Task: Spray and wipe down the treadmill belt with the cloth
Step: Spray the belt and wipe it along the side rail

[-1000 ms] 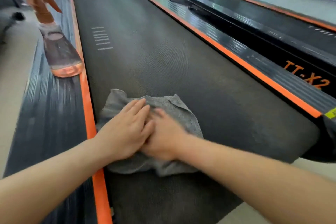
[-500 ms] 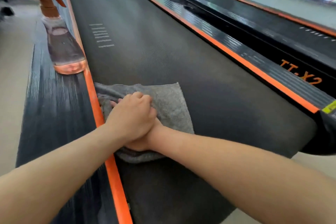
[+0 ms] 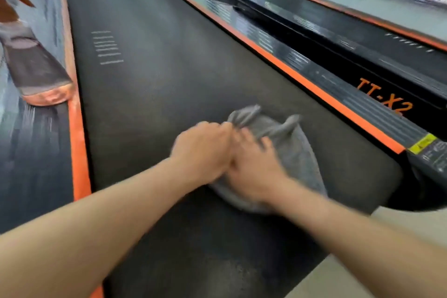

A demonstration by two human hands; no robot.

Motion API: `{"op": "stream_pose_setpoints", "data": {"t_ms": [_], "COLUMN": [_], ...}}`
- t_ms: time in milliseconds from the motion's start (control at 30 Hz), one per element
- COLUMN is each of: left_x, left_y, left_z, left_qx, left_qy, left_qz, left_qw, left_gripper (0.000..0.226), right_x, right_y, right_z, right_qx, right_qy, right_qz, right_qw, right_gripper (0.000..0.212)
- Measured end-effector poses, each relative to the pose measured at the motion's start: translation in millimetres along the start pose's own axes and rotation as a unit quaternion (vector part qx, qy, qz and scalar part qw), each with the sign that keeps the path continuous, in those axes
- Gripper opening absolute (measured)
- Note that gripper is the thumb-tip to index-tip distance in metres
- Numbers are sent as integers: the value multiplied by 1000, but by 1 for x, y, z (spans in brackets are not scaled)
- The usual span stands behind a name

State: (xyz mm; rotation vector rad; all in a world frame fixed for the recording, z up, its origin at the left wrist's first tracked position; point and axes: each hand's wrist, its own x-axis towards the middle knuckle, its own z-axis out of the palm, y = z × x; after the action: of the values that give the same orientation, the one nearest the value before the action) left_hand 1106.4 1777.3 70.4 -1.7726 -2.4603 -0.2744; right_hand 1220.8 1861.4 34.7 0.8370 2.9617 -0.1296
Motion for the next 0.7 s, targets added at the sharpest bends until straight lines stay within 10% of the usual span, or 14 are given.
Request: {"op": "stream_pose_setpoints", "data": {"t_ms": [167, 501, 701], "left_x": [-10, 59, 51], "left_y": [5, 181, 149], "left_z": [21, 63, 33], "left_qx": [58, -24, 55], "left_qy": [3, -95, -51], "left_qz": [39, 110, 119], "left_qw": [998, 989, 990], "left_gripper": [44, 85, 54], "right_x": [-50, -69, -77], "right_y": [-27, 223, 149], "right_z": [-1, -18, -6], "right_qx": [36, 34, 15], "right_qy": [-2, 19, 28], "right_qz": [-218, 137, 140], "right_qw": [975, 990, 990], "right_gripper": [62, 88, 86]}}
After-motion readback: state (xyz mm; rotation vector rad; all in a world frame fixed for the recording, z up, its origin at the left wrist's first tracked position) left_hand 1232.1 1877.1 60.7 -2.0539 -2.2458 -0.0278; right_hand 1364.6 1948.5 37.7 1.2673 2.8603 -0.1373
